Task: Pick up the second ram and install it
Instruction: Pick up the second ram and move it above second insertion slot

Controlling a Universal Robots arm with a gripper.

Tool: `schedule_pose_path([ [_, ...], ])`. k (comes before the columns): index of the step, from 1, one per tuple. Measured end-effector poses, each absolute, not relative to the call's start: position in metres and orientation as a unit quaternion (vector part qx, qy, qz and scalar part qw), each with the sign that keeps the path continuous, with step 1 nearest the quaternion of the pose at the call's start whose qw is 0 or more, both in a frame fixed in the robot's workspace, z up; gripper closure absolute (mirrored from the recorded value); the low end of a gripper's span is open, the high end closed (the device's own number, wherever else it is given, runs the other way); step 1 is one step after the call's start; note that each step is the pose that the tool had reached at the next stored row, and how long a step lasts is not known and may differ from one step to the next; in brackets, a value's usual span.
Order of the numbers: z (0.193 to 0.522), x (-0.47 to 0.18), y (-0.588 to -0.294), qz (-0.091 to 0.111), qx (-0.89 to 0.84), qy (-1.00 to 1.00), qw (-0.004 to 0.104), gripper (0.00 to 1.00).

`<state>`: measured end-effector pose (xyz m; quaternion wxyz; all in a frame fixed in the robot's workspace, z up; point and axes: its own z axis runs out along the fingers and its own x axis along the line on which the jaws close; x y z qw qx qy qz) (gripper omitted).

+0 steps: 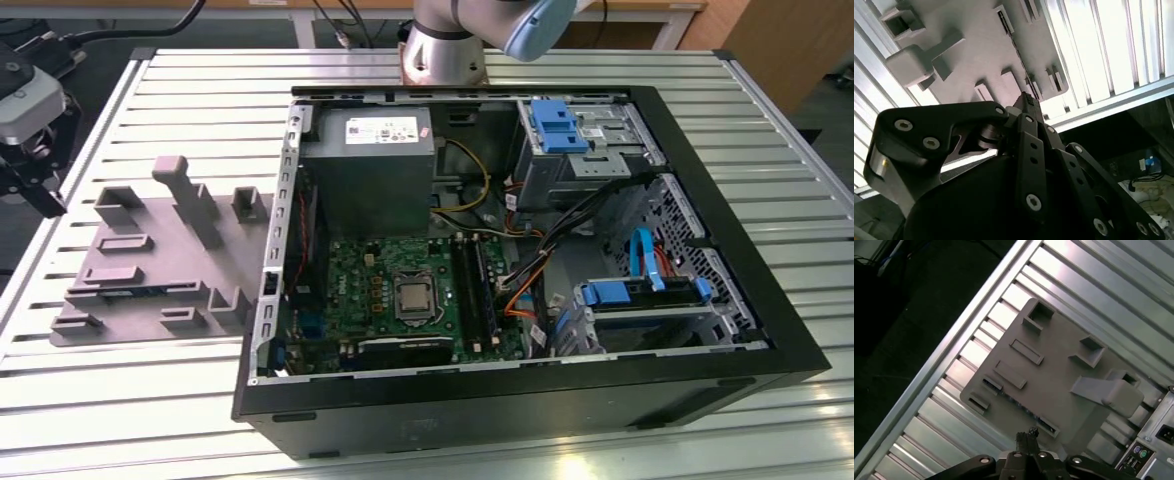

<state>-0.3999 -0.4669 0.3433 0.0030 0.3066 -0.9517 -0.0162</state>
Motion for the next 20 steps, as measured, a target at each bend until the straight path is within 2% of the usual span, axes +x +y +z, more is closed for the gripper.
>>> schedule_pose_path([
  [20, 0.3429, -0.4, -0.4669, -0.016, 0.369, -0.929, 0.004, 0.89],
])
